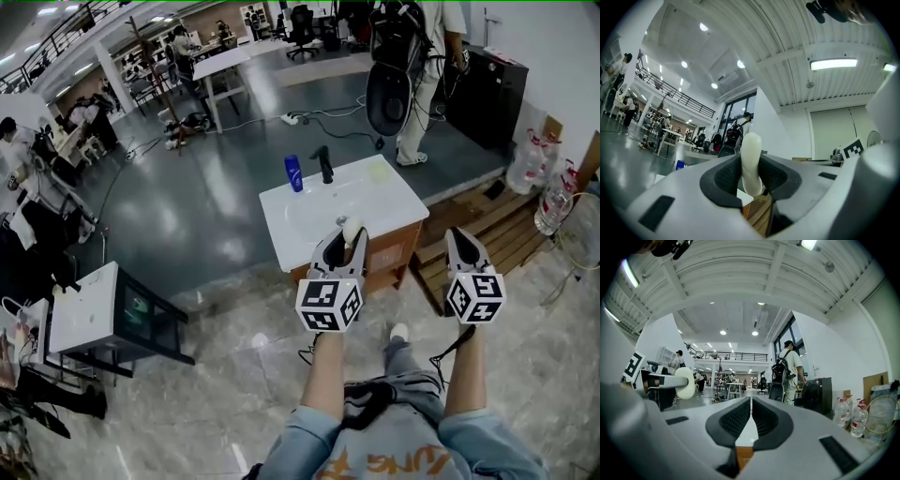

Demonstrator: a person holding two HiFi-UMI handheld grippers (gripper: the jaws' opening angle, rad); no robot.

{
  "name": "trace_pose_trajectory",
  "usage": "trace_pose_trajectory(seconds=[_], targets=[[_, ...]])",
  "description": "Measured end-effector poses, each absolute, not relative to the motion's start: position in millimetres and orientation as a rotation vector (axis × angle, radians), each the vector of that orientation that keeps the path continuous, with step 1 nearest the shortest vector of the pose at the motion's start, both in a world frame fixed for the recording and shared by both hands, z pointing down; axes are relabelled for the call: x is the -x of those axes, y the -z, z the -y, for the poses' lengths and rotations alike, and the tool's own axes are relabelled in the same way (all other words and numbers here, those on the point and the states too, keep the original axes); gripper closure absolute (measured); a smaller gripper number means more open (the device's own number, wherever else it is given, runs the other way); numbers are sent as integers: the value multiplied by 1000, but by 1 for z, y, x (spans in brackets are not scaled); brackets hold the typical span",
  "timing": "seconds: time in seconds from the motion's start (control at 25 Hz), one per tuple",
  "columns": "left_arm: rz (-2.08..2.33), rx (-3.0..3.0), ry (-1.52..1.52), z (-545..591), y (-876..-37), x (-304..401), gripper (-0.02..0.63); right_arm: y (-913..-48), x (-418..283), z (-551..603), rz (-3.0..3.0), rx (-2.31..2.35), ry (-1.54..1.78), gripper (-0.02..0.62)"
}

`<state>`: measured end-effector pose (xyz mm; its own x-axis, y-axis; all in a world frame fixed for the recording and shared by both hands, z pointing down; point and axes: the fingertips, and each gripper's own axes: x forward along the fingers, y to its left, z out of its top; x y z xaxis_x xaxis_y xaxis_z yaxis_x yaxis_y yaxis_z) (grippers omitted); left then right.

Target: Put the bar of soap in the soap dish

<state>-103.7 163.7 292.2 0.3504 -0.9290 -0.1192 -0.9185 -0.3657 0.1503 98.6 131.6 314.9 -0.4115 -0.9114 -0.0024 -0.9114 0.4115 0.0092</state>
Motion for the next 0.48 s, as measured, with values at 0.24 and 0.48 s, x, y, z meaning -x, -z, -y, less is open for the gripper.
trace_pose_trajectory(seconds=[0.24,0.48], targets=[[1756,-2510,291,-129,-292,110,485,-310,-87,-91,2690,-1647,32,561],[1760,-2467,276,-79,-308,105,485,-330,-86,-32,2694,-1595,3,561]])
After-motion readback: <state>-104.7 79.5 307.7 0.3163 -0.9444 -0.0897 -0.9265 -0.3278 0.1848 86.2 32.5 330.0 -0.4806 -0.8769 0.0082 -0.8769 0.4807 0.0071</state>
